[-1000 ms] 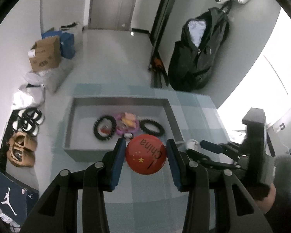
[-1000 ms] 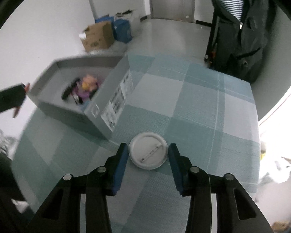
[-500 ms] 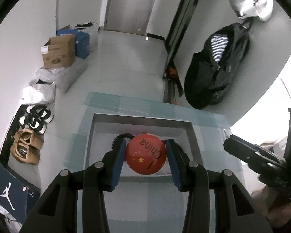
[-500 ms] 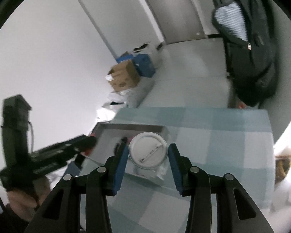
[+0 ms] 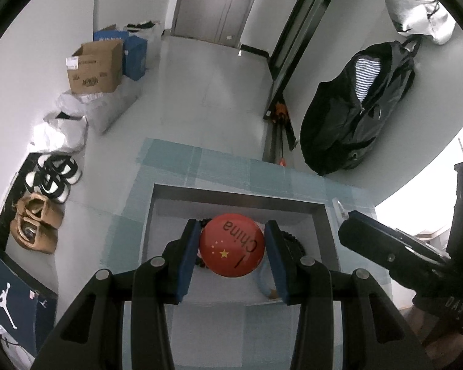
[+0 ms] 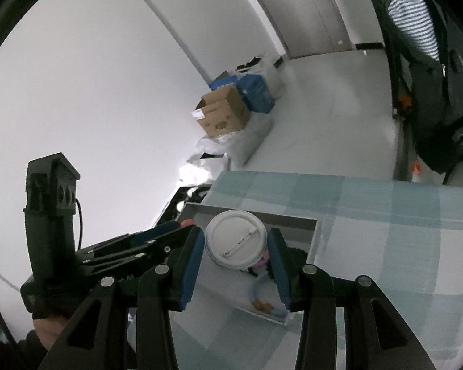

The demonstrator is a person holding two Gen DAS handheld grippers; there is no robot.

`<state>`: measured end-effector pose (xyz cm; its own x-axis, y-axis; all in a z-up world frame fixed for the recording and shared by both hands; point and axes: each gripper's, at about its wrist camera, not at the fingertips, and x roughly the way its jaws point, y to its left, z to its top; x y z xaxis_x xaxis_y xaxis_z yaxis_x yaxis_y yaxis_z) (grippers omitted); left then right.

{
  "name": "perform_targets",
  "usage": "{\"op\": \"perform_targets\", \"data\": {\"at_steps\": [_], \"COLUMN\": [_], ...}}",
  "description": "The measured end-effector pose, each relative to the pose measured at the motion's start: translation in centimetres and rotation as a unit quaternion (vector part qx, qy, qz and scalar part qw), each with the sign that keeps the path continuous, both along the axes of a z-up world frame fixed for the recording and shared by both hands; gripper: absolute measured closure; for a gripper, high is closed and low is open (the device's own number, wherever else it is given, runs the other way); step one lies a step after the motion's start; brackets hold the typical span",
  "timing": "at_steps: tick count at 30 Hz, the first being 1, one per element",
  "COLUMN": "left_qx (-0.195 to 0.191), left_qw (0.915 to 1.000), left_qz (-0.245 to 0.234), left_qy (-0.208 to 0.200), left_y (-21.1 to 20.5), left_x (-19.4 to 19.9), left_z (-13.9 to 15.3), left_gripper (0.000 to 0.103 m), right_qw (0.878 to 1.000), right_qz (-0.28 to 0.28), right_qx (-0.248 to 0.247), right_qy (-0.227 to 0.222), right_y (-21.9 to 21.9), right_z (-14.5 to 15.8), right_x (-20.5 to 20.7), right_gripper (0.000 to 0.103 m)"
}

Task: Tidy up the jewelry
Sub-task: 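Carry both badges over the grey box and open both tools to drop them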

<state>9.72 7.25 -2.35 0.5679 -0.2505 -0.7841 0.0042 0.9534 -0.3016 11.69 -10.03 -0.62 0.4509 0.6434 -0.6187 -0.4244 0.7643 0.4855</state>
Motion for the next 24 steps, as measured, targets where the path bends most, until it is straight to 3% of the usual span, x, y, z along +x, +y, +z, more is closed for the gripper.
{"op": "perform_targets", "data": {"at_steps": [15, 18, 22, 24], "left_qx": [-0.030, -0.019, -0.013, -0.010], "left_qw": [0.9992, 0.9993, 0.9992, 0.9994], "left_qz": [-0.009, 0.002, 0.015, 0.019], "left_qy": [0.024, 0.033, 0.034, 0.027], "left_y": [0.0, -0.1, 0.3, 0.4], "left_x": [1.6, 1.8, 1.6, 1.4], "left_z": [-1.2, -1.5, -1.4, -1.1], "left_gripper": [0.066, 0.065, 0.046, 0.043], "right_qw": [1.000, 1.000, 0.999, 1.000], "right_qz": [0.009, 0.009, 0.003, -0.007], "right_qx": [0.002, -0.001, -0.003, -0.007], "right_qy": [0.022, 0.026, 0.032, 0.030], "right_y": [0.0, -0.1, -0.5, -0.8], "right_z": [-1.3, -1.4, -1.6, -1.6], "right_x": [0.6, 0.8, 0.9, 0.9], "right_gripper": [0.061, 0.059, 0.044, 0.040]}}
